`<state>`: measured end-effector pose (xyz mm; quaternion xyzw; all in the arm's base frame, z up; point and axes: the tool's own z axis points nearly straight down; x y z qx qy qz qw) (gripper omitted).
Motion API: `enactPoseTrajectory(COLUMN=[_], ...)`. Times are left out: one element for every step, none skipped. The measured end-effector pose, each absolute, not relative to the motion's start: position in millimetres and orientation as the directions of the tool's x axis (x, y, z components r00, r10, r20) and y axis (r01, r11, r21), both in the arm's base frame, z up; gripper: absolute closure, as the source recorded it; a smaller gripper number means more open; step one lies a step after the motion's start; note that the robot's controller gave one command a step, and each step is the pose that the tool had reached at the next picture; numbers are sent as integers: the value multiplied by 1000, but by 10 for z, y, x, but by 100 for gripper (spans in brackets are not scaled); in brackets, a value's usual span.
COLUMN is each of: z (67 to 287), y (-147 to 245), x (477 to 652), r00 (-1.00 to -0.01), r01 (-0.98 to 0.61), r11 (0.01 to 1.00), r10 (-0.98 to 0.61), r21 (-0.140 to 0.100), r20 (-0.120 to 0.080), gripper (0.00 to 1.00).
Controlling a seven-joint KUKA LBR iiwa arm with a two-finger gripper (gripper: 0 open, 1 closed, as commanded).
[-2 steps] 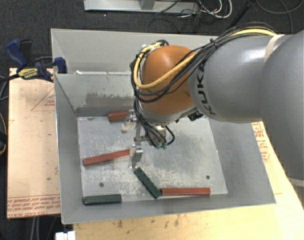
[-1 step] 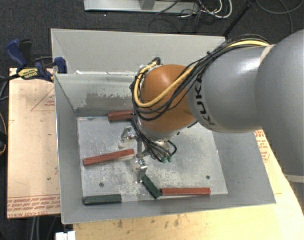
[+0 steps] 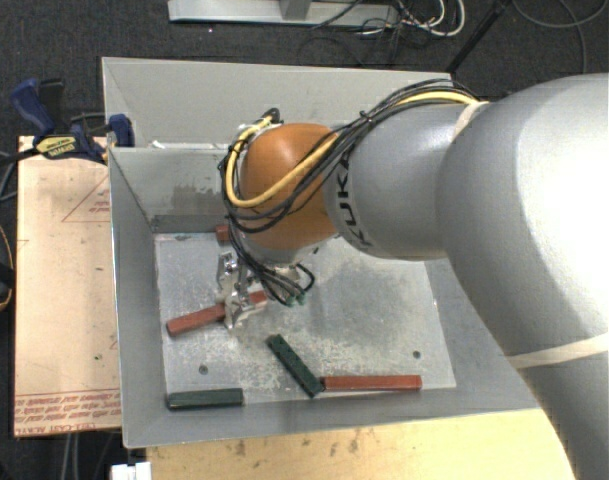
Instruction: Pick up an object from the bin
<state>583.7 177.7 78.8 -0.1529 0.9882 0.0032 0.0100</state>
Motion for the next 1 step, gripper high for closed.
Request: enactPoseTrajectory(z=[788], y=[1777], x=[5838], r00=[-953], r01=[-302], r11=[953], r10=[-302], r21=[3], r20=[-21], gripper=[100])
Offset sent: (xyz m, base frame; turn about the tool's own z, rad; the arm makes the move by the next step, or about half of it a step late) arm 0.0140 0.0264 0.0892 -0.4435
